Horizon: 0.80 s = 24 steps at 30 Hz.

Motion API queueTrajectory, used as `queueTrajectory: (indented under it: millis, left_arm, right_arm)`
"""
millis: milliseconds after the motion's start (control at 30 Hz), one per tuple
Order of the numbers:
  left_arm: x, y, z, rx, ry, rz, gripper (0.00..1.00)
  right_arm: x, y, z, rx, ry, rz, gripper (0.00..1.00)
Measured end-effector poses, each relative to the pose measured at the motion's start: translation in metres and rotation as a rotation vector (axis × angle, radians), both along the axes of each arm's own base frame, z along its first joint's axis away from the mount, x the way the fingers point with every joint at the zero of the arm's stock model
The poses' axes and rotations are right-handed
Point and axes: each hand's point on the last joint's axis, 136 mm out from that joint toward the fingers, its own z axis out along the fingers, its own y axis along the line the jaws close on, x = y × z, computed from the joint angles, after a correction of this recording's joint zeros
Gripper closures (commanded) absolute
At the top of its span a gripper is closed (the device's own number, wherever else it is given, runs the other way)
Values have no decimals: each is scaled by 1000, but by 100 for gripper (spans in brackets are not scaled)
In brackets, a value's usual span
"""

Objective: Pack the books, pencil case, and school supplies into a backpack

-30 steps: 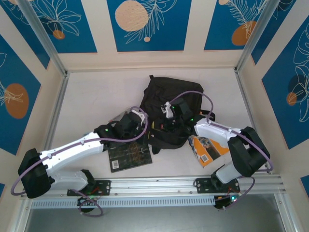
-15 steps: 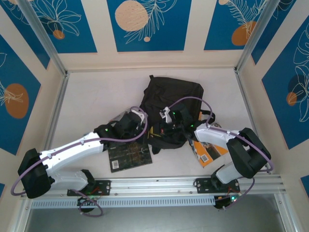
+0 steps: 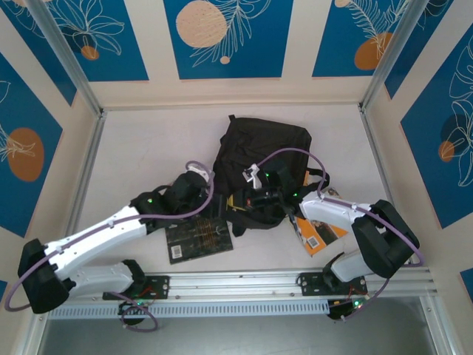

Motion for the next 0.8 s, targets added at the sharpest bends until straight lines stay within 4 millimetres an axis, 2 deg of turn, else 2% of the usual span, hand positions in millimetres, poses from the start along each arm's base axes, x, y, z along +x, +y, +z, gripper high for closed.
queueTrajectory:
  millis: [133,200,300,500,800]
  left_arm:
    - [0,8,16,-43,-28,30,22]
    - [0,8,14,-47,-19,37,22]
    - [1,4,2,-43,21,49,22]
    - [0,-3,-24,-67,92,75,31]
    - [4,-22,-27,-174,103,70,48]
  right_arm:
    - [0,0,-1,0,0,0,100]
    - [-1,-1,-2,-2,3,0,100]
    - [-2,-1,-4,-1,3,-1,100]
    - [-2,-2,-5,0,9,-4,100]
    - [-2,-2,-6,1,16,-9,100]
